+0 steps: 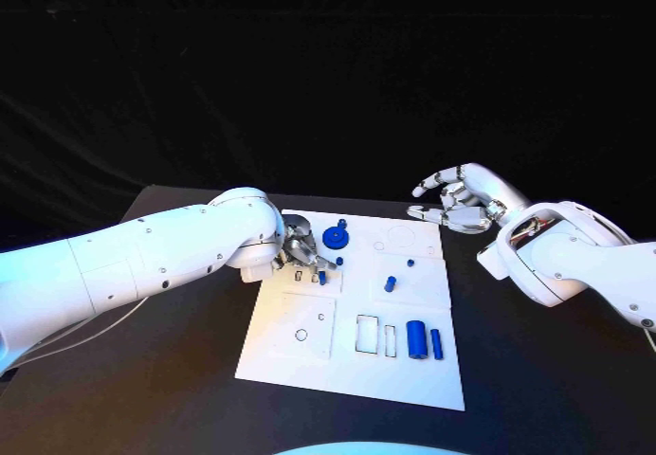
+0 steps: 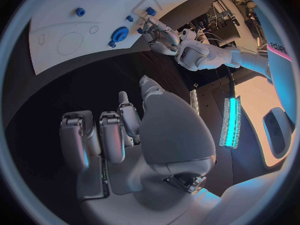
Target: Assemble the parts on the task board
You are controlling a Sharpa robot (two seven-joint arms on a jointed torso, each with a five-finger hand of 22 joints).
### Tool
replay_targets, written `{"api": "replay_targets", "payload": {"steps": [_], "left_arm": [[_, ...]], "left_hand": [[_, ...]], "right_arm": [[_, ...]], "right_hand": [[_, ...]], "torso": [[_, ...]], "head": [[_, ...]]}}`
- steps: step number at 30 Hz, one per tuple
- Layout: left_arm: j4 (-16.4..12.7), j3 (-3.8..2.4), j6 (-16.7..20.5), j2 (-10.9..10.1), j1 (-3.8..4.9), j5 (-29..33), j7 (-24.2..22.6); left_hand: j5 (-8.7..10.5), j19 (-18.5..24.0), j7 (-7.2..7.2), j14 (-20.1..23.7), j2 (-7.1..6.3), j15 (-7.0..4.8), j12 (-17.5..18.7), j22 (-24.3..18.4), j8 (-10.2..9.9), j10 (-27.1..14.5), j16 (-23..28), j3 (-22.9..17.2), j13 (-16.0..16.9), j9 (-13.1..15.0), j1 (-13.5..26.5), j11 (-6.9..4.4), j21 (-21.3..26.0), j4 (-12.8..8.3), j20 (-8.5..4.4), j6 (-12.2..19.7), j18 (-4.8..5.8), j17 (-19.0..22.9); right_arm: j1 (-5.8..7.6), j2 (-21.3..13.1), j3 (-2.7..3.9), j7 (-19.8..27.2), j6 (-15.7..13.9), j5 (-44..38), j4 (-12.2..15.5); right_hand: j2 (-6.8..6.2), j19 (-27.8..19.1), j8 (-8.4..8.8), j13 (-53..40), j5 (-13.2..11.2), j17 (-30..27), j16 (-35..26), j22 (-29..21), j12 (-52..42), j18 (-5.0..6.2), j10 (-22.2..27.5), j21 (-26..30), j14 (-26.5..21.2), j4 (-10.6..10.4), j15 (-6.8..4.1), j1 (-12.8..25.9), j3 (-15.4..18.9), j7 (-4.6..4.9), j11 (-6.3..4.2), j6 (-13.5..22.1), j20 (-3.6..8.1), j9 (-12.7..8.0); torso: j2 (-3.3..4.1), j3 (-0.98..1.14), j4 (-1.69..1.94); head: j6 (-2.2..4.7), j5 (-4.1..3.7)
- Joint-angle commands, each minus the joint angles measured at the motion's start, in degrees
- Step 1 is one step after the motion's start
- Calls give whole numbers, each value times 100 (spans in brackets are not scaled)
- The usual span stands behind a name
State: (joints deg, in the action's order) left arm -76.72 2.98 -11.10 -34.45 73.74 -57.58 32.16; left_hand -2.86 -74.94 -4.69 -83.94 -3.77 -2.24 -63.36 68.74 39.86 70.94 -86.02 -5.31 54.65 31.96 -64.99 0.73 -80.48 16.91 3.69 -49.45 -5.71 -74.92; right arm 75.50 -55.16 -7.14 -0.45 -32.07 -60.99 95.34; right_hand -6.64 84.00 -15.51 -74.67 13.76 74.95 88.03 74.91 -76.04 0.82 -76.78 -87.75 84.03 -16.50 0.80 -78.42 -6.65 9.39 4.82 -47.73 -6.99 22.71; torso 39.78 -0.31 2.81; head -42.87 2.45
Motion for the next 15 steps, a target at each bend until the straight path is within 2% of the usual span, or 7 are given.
{"api": "replay_targets", "payload": {"steps": [1,15], "left_arm": [[5,1,-166,28,15,38,-32],[9,22,-274,68,2,58,-50]], "left_hand": [[-8,-12,4,-418,56,-44,9,10,19,-48,-30,29,5,12,-37,-11,-29,-10,12,45,116,-939],[-8,1,2,-424,110,-41,-4,44,52,-73,-48,-60,23,98,-275,-10,-52,-13,26,106,118,-970]], "right_arm": [[-5,10,-1,-6,76,-47,-4],[-9,17,-4,-11,78,-47,-14]], "right_hand": [[19,435,-29,1,33,887,-26,1333,16,-14,-3,-5,450,-9,-32,26,-32,-1,-20,-37,31,6],[22,430,-33,-2,49,875,-31,1327,12,-12,-7,3,447,-9,-33,26,-36,-2,-22,-38,32,6]], "torso": [[2,0,-3],[3,1,-5]], "head": [[-2,5],[-14,-4]]}}
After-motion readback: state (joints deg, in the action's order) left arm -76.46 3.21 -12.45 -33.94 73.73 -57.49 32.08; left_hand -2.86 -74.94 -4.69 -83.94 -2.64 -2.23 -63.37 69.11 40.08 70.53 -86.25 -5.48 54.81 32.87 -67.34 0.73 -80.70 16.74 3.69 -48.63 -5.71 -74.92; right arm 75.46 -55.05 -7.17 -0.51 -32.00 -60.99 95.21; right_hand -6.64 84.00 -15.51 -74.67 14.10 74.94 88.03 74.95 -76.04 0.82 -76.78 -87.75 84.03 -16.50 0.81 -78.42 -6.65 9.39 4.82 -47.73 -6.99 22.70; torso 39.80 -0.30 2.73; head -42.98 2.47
